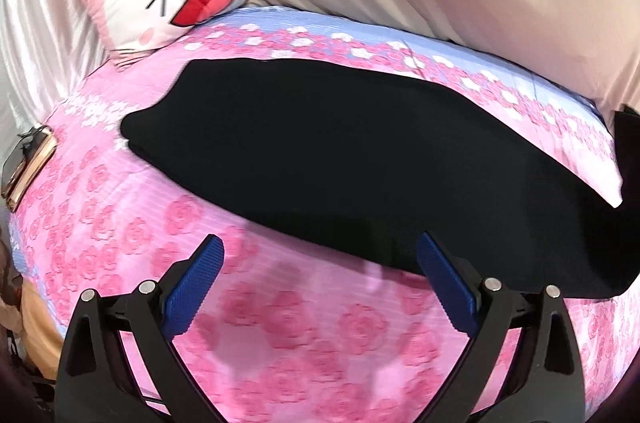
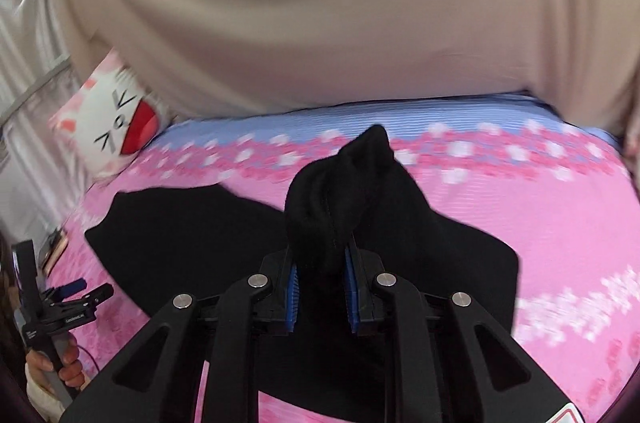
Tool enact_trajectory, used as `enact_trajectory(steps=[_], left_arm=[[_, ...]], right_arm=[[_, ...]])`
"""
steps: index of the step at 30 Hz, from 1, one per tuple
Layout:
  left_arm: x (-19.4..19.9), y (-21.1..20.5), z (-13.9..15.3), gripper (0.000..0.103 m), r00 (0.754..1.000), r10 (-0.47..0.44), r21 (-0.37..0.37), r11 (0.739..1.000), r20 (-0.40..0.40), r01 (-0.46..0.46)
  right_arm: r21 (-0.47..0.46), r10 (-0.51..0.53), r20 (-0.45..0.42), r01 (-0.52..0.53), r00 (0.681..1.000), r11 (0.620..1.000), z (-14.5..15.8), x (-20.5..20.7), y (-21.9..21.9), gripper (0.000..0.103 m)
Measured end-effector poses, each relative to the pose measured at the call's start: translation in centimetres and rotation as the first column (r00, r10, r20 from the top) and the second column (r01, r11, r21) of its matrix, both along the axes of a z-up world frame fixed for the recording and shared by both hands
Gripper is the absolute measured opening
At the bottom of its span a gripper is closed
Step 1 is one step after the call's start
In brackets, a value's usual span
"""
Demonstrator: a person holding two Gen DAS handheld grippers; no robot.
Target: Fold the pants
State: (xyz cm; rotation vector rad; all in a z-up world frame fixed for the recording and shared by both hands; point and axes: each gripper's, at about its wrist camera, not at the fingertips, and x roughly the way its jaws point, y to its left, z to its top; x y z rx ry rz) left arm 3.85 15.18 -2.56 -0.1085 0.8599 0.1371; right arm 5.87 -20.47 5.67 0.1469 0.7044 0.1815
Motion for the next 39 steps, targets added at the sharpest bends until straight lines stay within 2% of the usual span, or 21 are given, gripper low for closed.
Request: enact_trajectory(steps=[3, 9, 13, 16, 18, 20, 23, 26, 29, 35, 37, 38, 39], left_arm=[[-0.3, 1.4, 0.2, 0.095, 1.000, 0.010, 0.010, 1.000, 0.010, -0.010], [-0.3, 1.7, 0.6, 0.095, 0.999, -0.016, 0.127, 0.992, 0.038, 0.011], [0.0, 1.5, 0.9, 0.095, 0.998, -0.049, 0.121, 0.992, 0.048, 0.043], [0.4, 1.2, 0.7, 0.095, 0.997, -0.069, 0.117, 0.991, 0.039, 0.064], [0.6, 1.0, 0.4, 0.095, 0.996, -0.083, 0.123, 0.989, 0.026, 0.079], [0.9, 0.4, 0.0, 0.096, 0.995, -0.104, 0.142, 0.985, 0.006, 0.102], [1.1, -0.7, -0.3, 0.098, 0.991, -0.133, 0.159, 0.978, -0.004, 0.132], [1.3, -1.5, -0.5, 0.098, 0.988, -0.153, 0.166, 0.974, -0.007, 0.152], [1.3, -1.7, -1.0, 0.098, 0.990, -0.138, 0.182, 0.973, -0.018, 0.139], [0.1, -0.7, -1.2, 0.098, 0.993, -0.113, 0.175, 0.978, -0.023, 0.115], [-0.4, -0.3, -1.1, 0.098, 0.994, -0.107, 0.174, 0.979, -0.021, 0.110], [-0.6, 0.0, -1.1, 0.098, 0.994, -0.105, 0.174, 0.979, -0.022, 0.107], [-0.7, 0.2, -1.1, 0.098, 0.995, -0.100, 0.173, 0.980, -0.022, 0.103]], right_arm=[[-0.014, 0.069, -0.033, -0.069, 0.997, 0.998, -1.4, 2.0, 4.8, 0.017], [-0.076, 0.101, -0.109, -0.109, 0.989, 0.991, -5.4, 2.7, 10.6, 0.018], [-0.116, 0.107, -0.168, -0.127, 0.980, 0.985, -8.9, 2.9, 13.4, 0.022], [-0.147, 0.102, -0.186, -0.130, 0.977, 0.981, -10.6, 2.6, 14.2, 0.033], [-0.140, 0.112, -0.170, -0.137, 0.979, 0.981, -10.6, 1.6, 14.6, 0.060], [-0.193, 0.084, -0.137, -0.110, 0.987, 0.975, -10.0, 0.3, 14.9, 0.070], [-0.293, 0.034, -0.108, -0.065, 0.994, 0.954, -9.6, -1.4, 15.5, 0.070], [-0.270, 0.000, -0.092, -0.025, 0.996, 0.963, -9.0, -2.5, 14.9, 0.070], [-0.257, 0.043, -0.125, -0.074, 0.991, 0.964, -9.7, -2.2, 15.8, 0.070], [-0.334, 0.052, -0.145, -0.098, 0.988, 0.937, -12.0, 0.2, 18.5, 0.070], [-0.348, 0.046, -0.128, -0.088, 0.991, 0.933, -12.1, 0.6, 18.8, 0.067], [-0.349, 0.042, -0.130, -0.085, 0.991, 0.933, -12.1, 0.8, 18.8, 0.061], [-0.352, 0.033, -0.127, -0.077, 0.991, 0.933, -12.0, 1.0, 18.9, 0.051]])
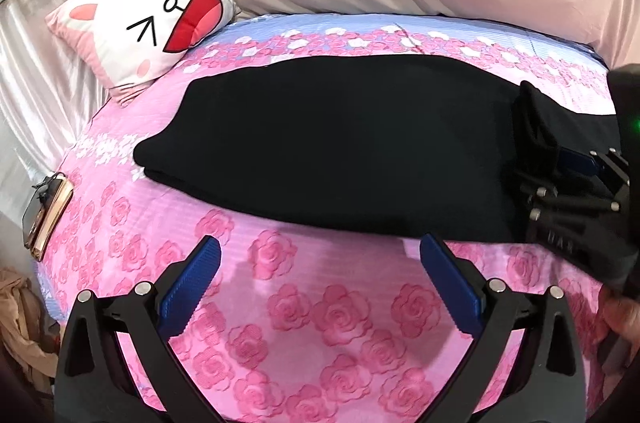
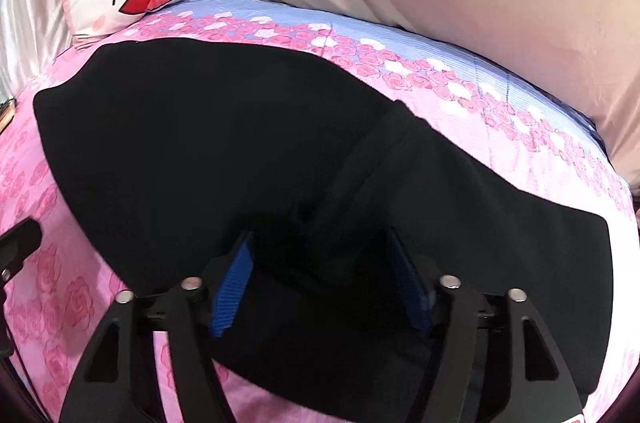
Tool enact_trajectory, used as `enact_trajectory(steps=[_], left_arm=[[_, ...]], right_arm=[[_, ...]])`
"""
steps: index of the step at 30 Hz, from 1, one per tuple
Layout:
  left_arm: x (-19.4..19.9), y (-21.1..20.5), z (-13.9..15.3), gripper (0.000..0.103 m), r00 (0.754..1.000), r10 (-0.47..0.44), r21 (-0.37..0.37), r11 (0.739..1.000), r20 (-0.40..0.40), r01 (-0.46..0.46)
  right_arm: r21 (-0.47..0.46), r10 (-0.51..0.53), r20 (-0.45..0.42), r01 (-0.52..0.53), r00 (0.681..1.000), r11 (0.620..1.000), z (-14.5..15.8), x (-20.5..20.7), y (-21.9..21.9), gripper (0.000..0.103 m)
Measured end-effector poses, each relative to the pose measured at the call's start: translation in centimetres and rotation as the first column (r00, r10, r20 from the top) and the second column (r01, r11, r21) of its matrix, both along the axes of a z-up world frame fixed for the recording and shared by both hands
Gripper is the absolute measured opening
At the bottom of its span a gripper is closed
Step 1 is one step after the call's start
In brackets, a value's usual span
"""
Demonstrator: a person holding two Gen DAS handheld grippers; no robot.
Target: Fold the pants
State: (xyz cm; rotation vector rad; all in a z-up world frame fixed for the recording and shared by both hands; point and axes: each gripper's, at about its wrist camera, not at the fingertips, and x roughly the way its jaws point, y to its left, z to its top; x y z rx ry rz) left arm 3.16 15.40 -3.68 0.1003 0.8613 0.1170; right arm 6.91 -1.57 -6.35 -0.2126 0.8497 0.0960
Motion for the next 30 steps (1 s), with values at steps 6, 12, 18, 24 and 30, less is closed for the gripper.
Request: enact_trajectory(steps=[6, 12, 18, 24, 30], left_arm=[[-0.2, 0.9, -0.2, 0.098, 1.000, 0.005, -0.012, 1.000, -0.004, -0.005], [-0.7, 1.8, -0.1, 0.098, 1.000, 0.009, -0.018, 1.000, 0.005, -0.009], [-0.5, 3.6, -0.1, 0.098, 0.999, 0.050, -0.033, 0.998, 0.001, -0.050], [0.0, 7.5, -0.1, 0.098, 0.994, 0.106, -0.133, 0.985, -0.009, -0.106], [2.5, 15.1, 0.3, 0.098, 0.954, 0.301, -0.251, 0.923, 0.002, -0.291]], right_arm=[[0.019, -0.026, -0.009, 0.026, 1.000, 0.999, 0.6, 0.6, 0.1, 0.016], [0.112, -0.007, 0.023, 0.004, 1.000, 0.994, 3.8, -0.1, 0.5, 0.014], [0.143, 0.098, 0.018, -0.100, 0.995, 0.985, 4.4, 0.8, 5.0, 0.015], [0.116, 0.137, -0.008, -0.135, 0.991, 0.984, 1.7, 0.3, 6.6, 0.045], [0.080, 0.011, 0.146, -0.023, 0.989, 0.997, 6.6, -5.0, 0.6, 0.070]])
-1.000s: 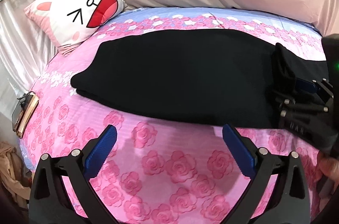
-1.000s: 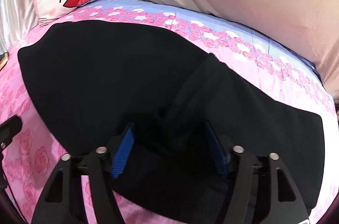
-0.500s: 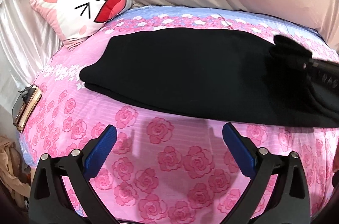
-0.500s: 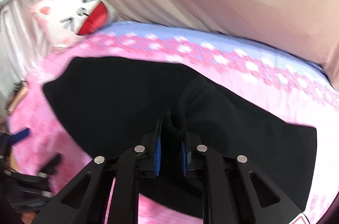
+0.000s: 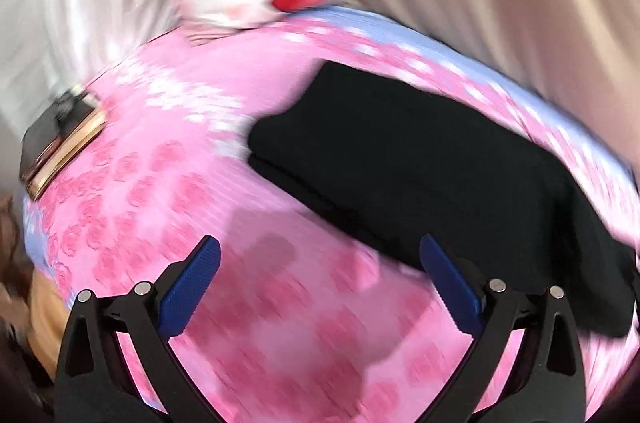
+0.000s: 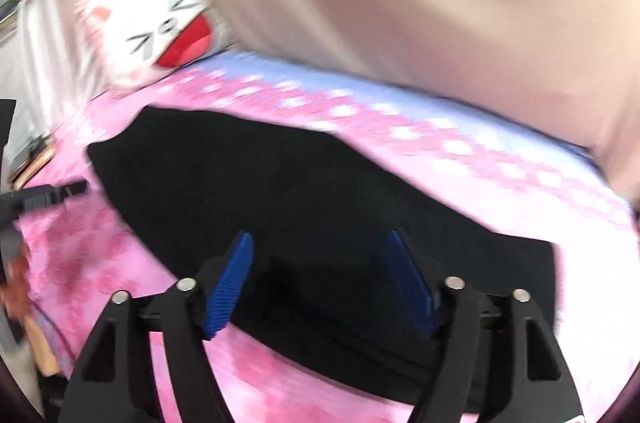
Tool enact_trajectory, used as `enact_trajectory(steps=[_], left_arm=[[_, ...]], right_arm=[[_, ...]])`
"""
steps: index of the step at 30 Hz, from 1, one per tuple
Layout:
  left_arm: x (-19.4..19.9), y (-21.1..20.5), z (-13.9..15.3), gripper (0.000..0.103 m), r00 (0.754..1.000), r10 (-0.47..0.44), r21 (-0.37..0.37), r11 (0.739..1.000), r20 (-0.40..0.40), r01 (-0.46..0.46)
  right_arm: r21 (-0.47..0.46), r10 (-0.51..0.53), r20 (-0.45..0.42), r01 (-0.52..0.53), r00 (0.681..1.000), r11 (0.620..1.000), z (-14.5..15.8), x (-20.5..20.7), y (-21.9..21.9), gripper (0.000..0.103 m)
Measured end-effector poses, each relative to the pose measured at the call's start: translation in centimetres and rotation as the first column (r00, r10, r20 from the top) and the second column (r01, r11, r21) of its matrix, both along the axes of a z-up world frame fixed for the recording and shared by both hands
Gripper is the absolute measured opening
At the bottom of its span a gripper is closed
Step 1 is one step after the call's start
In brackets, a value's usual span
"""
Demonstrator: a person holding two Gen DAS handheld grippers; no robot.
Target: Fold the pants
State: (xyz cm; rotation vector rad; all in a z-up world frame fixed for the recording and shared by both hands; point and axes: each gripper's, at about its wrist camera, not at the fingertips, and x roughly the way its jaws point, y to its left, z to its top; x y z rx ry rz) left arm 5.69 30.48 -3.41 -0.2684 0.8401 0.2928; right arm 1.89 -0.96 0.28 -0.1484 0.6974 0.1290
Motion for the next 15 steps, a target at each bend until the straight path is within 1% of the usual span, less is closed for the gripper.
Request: enact_trajectory(steps=[2, 3, 5, 6, 8, 9, 11, 12, 13, 15], left_arm=[[1.7, 2.2, -0.5, 0.098, 0.999, 0.043, -0.066, 0.997, -0.010, -0.043], [2.5, 2.9, -0.8, 0.098, 0.999, 0.037, -0.103, 0.994, -0.008, -0.038], [4.1, 3.8, -1.7, 0.098, 0.999, 0.037, -0.181, 0.983, -0.029, -0.041], [4.9, 4.0, -2.1, 0.098, 1.000, 0.016, -0.227, 0.974, -0.020, -0.020], [6.0, 4.4, -3.2, 0.098, 0.999, 0.018, -0.280, 0.960, -0.049, -0.031], [6.7, 4.7, -3.9, 0.098, 0.998, 0.019, -0.324, 0.945, -0.058, -0.037], [6.9, 4.5, -3.6, 0.097, 0.998, 0.039, -0.294, 0.954, -0.042, -0.050], [7.3, 4.2, -3.6, 0.095, 0.999, 0.024, -0.299, 0.953, -0.042, -0.035], [7.4, 4.2, -3.7, 0.095, 0.999, 0.024, -0.293, 0.955, -0.045, -0.036], [7.6, 3.7, -3.8, 0.095, 0.998, 0.028, -0.259, 0.965, -0.050, -0.040]], right_arm=[[-0.040, -0.092, 0.013, 0.092, 0.996, 0.995, 0.3, -1.4, -3.1, 0.070], [-0.039, -0.125, 0.008, 0.126, 0.992, 0.991, 0.2, -1.9, -4.3, 0.070], [-0.022, -0.193, -0.004, 0.193, 0.981, 0.981, -0.1, -3.0, -7.2, 0.071], [-0.020, -0.225, -0.005, 0.225, 0.974, 0.974, -0.3, -3.5, -8.5, 0.072], [-0.025, -0.286, -0.020, 0.286, 0.958, 0.958, -1.0, -4.6, -10.9, 0.075], [-0.029, -0.317, -0.029, 0.316, 0.948, 0.948, -1.5, -5.0, -12.1, 0.075], [-0.024, -0.370, -0.061, 0.369, 0.927, 0.929, -2.5, -5.8, -14.6, 0.075], [-0.010, -0.388, -0.078, 0.388, 0.919, 0.922, -3.0, -6.2, -15.7, 0.075], [0.034, -0.402, -0.112, 0.408, 0.909, 0.912, -3.6, -6.5, -17.2, 0.075], [0.125, -0.403, -0.166, 0.425, 0.900, 0.897, -4.5, -6.8, -19.4, 0.076]])
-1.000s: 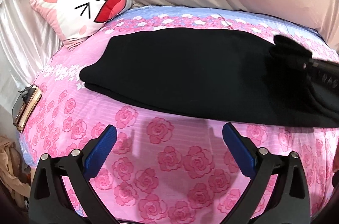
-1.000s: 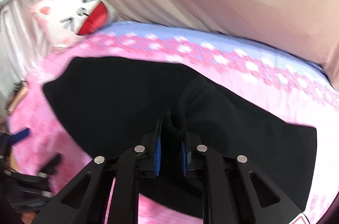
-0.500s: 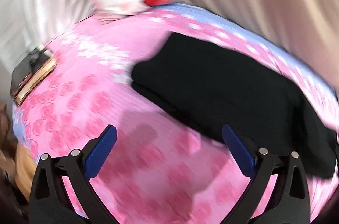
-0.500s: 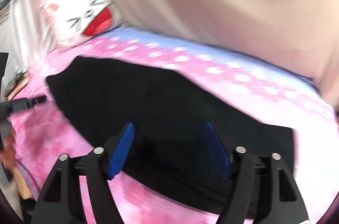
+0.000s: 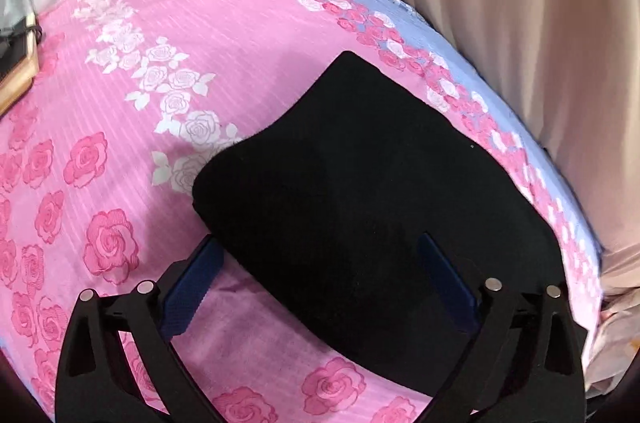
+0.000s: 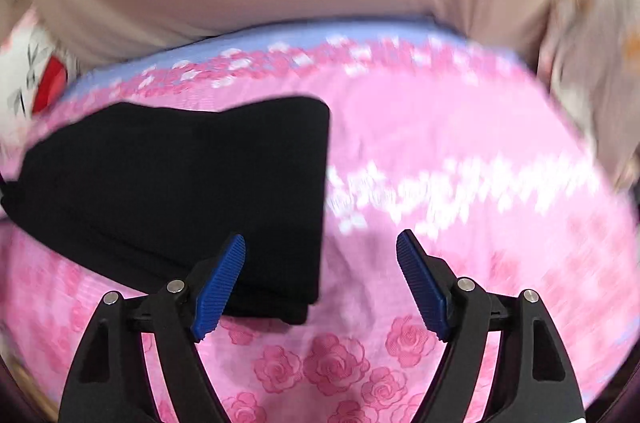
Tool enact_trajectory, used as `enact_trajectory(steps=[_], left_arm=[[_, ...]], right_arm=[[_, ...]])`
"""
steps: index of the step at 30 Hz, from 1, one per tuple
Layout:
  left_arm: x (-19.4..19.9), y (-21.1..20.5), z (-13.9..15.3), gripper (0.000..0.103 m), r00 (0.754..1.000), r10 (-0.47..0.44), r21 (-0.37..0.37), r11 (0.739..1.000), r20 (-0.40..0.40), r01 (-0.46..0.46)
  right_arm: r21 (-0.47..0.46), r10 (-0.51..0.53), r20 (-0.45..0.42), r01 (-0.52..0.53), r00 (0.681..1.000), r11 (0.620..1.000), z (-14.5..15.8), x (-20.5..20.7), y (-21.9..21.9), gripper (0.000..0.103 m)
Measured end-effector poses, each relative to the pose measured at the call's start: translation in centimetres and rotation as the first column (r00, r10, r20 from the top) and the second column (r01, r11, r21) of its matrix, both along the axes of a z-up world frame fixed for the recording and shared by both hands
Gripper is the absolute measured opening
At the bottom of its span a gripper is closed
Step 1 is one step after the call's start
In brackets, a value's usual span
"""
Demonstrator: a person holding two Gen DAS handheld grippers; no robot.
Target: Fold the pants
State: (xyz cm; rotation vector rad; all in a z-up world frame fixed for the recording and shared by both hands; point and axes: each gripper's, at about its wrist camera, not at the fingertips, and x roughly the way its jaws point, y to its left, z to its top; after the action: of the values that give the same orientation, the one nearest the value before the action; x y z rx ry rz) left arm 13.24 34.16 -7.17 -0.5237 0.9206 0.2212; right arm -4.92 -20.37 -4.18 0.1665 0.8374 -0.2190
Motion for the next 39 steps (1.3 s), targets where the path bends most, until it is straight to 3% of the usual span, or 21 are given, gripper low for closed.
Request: enact_trajectory(steps=[4, 6, 8, 9, 10, 12, 13, 14, 15, 17, 18, 20, 27, 31, 34, 35, 36, 38, 39], left_arm=[[0.0, -1.0, -0.1, 0.096, 1.000, 0.001, 0.057, 0.998, -0.014, 0.000], [0.0, -1.2, -0.1, 0.096, 1.000, 0.008, 0.075, 0.997, -0.019, -0.006], [0.3, -1.3, -0.2, 0.096, 1.000, 0.019, 0.092, 0.996, -0.018, -0.018], [0.4, -1.3, -0.3, 0.096, 0.999, 0.028, 0.100, 0.995, -0.015, -0.027], [0.6, -1.4, -0.3, 0.096, 0.999, 0.039, 0.112, 0.993, -0.010, -0.038], [0.9, -1.7, -0.4, 0.093, 0.999, 0.049, 0.132, 0.990, 0.012, -0.050], [1.1, -1.8, -0.4, 0.088, 0.999, 0.050, 0.149, 0.987, 0.017, -0.053], [1.2, -2.0, -0.2, 0.070, 0.998, 0.060, 0.177, 0.982, 0.018, -0.062], [1.1, -2.1, 0.0, 0.046, 0.998, 0.056, 0.180, 0.982, 0.026, -0.060], [0.9, -1.6, 0.1, 0.030, 0.999, 0.022, 0.063, 0.998, 0.037, -0.025], [0.8, -1.5, 0.3, 0.023, 0.999, 0.025, 0.053, 0.998, 0.035, -0.027], [-0.1, -1.9, 1.1, 0.022, 0.999, 0.020, 0.050, 0.999, 0.040, -0.022], [-4.0, -6.8, 2.5, 0.022, 0.996, -0.088, 0.065, 0.994, 0.014, 0.087], [-7.1, -11.5, 2.1, 0.023, 0.986, -0.162, 0.079, 0.983, -0.026, 0.163], [-9.0, -15.3, 1.1, 0.029, 0.979, -0.197, 0.135, 0.970, -0.051, 0.202], [-9.5, -16.2, 0.8, 0.034, 0.979, -0.197, 0.162, 0.966, -0.053, 0.203], [-9.9, -16.9, 0.7, 0.048, 0.982, -0.184, 0.191, 0.963, -0.048, 0.190], [-10.1, -17.2, 0.4, 0.069, 0.987, -0.152, 0.194, 0.968, -0.056, 0.160], [-10.1, -16.9, 0.3, 0.072, 0.989, -0.130, 0.168, 0.976, -0.068, 0.140]], right_arm=[[0.242, 0.040, -0.009, -0.037, 0.999, 0.970, -2.1, 1.0, -1.7, 0.076], [0.282, 0.063, -0.014, -0.057, 0.998, 0.958, -2.8, 1.8, -1.0, 0.076], [0.264, 0.081, -0.010, -0.075, 0.997, 0.961, -3.2, 2.4, 0.0, 0.076], [0.262, 0.086, 0.001, -0.084, 0.996, 0.961, -3.3, 2.5, 0.6, 0.062], [0.278, 0.107, 0.005, -0.105, 0.994, 0.955, -3.4, 2.4, 1.1, 0.053], [0.226, 0.109, 0.020, -0.111, 0.994, 0.968, -2.8, 2.2, 2.2, 0.028], [0.208, 0.115, 0.035, -0.120, 0.993, 0.971, -2.1, 1.7, 2.6, 0.024], [0.208, 0.121, 0.051, -0.129, 0.991, 0.970, -1.5, 1.3, 2.6, 0.019], [0.220, 0.129, 0.067, -0.141, 0.989, 0.965, -1.0, 0.8, 2.6, 0.017], [0.213, 0.129, 0.087, -0.145, 0.988, 0.966, 0.1, 0.0, 2.1, 0.016], [0.191, 0.124, 0.097, -0.141, 0.988, 0.971, 0.7, -0.6, 1.8, 0.015], [0.214, 0.126, 0.106, -0.147, 0.986, 0.966, 1.4, -1.3, 0.3, 0.015], [0.193, 0.082, 0.053, -0.091, 0.995, 0.977, 2.0, -4.6, -5.5, 0.015], [0.165, 0.002, 0.027, -0.007, 1.000, 0.986, 2.2, -7.5, -9.8, 0.015], [0.155, -0.073, 0.000, 0.072, 0.997, 0.985, 1.1, -9.1, -13.3, 0.018], [0.155, -0.075, -0.021, 0.077, 0.997, 0.985, 0.3, -9.0, -13.8, 0.023], [0.135, -0.079, -0.049, 0.085, 0.996, 0.987, -0.7, -8.6, -13.9, 0.031], [-0.024, -0.130, -0.083, 0.128, 0.988, 0.991, -1.0, -8.2, -12.6, 0.046], [-0.101, -0.147, -0.066, 0.140, 0.987, 0.985, -0.3, -8.3, -11.5, 0.050]])
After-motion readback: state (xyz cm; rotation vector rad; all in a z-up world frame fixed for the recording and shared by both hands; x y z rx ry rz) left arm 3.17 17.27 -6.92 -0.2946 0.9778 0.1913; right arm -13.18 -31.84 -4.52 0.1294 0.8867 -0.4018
